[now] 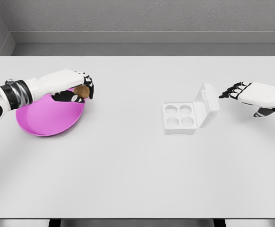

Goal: Pack egg into the box and close the box lid

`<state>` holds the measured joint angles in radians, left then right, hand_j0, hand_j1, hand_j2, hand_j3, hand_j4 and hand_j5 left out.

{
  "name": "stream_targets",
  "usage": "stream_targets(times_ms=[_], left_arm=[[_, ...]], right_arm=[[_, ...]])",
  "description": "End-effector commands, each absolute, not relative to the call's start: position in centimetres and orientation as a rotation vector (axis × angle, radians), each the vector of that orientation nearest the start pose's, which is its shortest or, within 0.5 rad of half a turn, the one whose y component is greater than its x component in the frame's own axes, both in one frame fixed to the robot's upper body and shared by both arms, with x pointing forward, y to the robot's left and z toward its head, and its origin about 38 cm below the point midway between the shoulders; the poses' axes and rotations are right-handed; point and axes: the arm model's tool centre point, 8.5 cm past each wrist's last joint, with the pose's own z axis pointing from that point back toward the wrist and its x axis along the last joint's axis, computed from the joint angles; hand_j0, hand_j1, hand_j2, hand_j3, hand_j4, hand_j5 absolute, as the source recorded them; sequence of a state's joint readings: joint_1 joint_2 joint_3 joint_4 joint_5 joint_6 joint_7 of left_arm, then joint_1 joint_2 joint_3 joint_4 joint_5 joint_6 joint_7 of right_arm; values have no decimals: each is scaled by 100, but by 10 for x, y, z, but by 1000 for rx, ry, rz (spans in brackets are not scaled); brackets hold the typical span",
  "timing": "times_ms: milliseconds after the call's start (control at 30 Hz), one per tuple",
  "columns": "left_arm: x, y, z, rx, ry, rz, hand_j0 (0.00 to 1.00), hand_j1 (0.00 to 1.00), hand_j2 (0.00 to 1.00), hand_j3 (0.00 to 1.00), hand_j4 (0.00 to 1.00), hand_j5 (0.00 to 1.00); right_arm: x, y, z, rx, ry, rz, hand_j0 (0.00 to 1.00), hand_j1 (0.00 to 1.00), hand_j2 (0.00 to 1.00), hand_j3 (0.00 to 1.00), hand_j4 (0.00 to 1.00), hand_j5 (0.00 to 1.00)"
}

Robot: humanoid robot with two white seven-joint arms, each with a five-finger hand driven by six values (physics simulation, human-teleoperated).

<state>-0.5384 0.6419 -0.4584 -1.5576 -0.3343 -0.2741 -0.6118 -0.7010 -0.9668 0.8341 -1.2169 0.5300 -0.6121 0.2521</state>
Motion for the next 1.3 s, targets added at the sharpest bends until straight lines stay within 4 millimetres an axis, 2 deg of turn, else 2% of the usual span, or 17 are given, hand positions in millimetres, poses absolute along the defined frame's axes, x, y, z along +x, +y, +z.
stream_targets(times_ms=[0,333,1267], left_arm=[[440,248,214,306,-1487,-1755,34,34,34,34,34,34],[439,223,209,248,-1534,-1748,34,34,34,34,34,34],[429,125,201,74,-1706,-1718,34,34,34,34,34,34]], right_arm=[[437,-398,176,-584,-1166,2068,100,100,100,100,100,100],[437,-398,176,-584,-1167,2069,100,100,100,100,100,100],[437,-399,176,-585,-1164,2068,100,100,100,100,100,100]])
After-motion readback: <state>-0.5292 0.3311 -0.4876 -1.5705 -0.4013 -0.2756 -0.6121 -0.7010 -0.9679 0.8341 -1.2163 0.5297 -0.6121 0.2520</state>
